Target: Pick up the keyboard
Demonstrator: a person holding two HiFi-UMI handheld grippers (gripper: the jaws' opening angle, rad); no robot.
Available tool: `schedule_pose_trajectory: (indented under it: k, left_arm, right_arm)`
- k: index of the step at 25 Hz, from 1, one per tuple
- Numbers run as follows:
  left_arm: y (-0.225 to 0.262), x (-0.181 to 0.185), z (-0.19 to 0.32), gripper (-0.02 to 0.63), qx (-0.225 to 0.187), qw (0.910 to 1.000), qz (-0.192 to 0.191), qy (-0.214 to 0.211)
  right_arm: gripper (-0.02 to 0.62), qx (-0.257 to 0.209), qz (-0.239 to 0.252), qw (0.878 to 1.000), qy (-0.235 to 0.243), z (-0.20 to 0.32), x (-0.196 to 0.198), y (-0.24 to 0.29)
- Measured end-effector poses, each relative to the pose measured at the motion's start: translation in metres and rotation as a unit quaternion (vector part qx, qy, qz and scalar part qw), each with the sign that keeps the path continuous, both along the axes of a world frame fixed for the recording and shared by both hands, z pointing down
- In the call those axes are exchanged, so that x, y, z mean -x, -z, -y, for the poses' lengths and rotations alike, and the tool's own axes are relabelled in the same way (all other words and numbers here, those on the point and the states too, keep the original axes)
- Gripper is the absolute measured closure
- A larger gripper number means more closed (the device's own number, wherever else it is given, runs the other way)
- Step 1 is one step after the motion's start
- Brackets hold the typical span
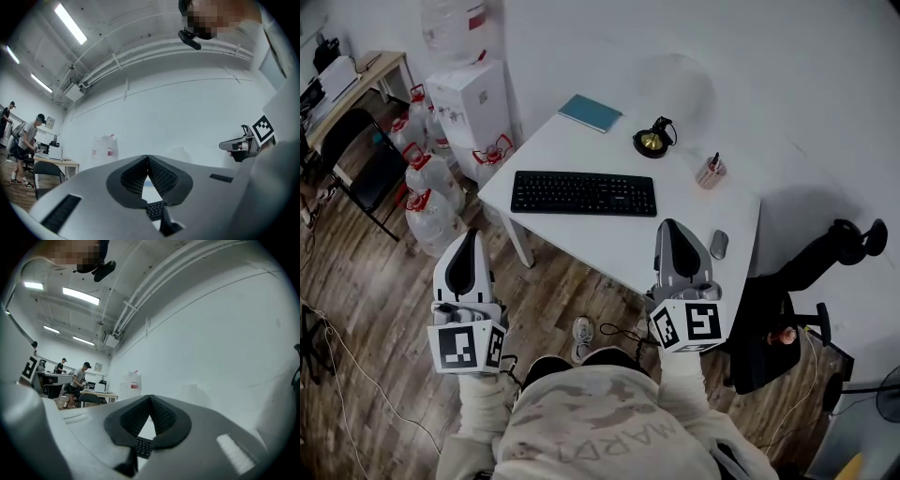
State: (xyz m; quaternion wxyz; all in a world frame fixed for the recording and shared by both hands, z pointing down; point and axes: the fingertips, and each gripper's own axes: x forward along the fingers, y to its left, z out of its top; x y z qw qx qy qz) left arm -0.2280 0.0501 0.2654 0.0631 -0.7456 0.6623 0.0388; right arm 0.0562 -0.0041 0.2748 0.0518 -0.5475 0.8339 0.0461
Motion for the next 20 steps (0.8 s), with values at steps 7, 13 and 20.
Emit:
schedule_pose_trajectory:
  k: [7,13,20]
  left_arm:
    - [0.000,-0.006,0.049,0.600,0.006,1.0000,0.001,0.007]
    - [-0.001,-0.018,0.085,0.600,0.010,0.9999,0.005,0.012]
    - [0.001,-0.031,0.123,0.600,0.008,0.9997,0.013,0.017]
  right_arm:
    - [0.585,0.006,0.002,1.000,0.008,0.053,-0.005,-0.001]
    - [0.586,0.009,0.005,1.000,0.013,0.094,-0.017,-0.002]
    - [0.585,0.011,0.005,1.000,0.020,0.135,-0.029,-0.006]
